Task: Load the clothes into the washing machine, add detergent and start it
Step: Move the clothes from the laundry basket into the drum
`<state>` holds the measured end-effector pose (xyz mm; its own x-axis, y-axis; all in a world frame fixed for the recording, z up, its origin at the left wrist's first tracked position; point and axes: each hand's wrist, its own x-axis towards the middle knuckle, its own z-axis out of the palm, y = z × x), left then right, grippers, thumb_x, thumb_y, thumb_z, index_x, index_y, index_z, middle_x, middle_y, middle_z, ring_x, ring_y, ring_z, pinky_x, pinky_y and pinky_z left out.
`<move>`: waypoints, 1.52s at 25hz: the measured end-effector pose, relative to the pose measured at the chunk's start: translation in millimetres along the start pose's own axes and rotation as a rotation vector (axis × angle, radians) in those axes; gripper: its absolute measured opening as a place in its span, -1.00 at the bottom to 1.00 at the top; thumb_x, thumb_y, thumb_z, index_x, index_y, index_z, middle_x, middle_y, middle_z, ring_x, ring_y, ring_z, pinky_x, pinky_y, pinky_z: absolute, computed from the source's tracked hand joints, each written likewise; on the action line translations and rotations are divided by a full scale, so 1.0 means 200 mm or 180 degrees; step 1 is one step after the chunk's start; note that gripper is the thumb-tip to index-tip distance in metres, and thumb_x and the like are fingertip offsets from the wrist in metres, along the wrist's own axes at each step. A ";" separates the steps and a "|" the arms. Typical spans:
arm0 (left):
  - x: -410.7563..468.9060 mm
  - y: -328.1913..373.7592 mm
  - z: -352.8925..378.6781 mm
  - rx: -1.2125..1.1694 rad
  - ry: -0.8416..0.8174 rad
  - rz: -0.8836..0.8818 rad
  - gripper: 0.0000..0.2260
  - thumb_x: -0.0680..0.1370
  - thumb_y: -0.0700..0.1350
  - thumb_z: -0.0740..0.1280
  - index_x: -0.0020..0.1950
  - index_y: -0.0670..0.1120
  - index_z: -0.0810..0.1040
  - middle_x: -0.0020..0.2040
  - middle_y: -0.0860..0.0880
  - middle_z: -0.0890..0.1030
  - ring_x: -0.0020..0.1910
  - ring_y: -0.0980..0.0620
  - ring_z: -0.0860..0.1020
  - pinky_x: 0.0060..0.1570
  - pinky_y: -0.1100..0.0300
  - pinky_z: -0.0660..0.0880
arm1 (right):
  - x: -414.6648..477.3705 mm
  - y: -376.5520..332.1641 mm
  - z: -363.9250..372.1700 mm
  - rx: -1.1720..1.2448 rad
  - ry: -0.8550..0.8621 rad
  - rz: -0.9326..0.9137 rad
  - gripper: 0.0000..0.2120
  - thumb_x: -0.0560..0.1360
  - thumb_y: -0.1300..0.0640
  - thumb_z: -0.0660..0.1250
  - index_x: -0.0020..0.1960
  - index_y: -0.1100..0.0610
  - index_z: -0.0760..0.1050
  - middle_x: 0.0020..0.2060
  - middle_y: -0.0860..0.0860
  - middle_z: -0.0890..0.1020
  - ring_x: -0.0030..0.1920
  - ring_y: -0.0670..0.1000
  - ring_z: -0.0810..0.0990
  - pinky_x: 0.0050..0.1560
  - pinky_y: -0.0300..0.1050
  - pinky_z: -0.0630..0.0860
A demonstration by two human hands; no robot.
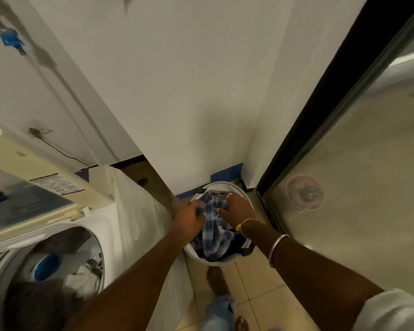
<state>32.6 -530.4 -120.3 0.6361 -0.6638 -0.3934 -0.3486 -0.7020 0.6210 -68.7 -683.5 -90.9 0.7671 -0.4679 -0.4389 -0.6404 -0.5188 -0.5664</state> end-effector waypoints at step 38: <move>0.65 -0.25 0.40 -0.0469 -0.0270 0.0381 -0.08 0.24 0.27 0.53 0.50 0.05 0.25 0.44 0.06 0.40 0.42 0.07 0.38 0.41 0.13 0.34 | 0.67 0.34 0.37 0.1433 0.0059 -0.0378 -0.88 0.37 0.13 0.36 -0.12 0.12 0.62 -0.27 0.04 0.67 -0.23 0.01 0.63 -0.16 0.03 0.59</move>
<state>77.5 -602.9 -256.7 0.5337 -0.7641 -0.3625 -0.3099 -0.5755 0.7568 -6.8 -728.0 -238.7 0.8308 -0.4387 -0.3424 -0.4651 -0.2093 -0.8602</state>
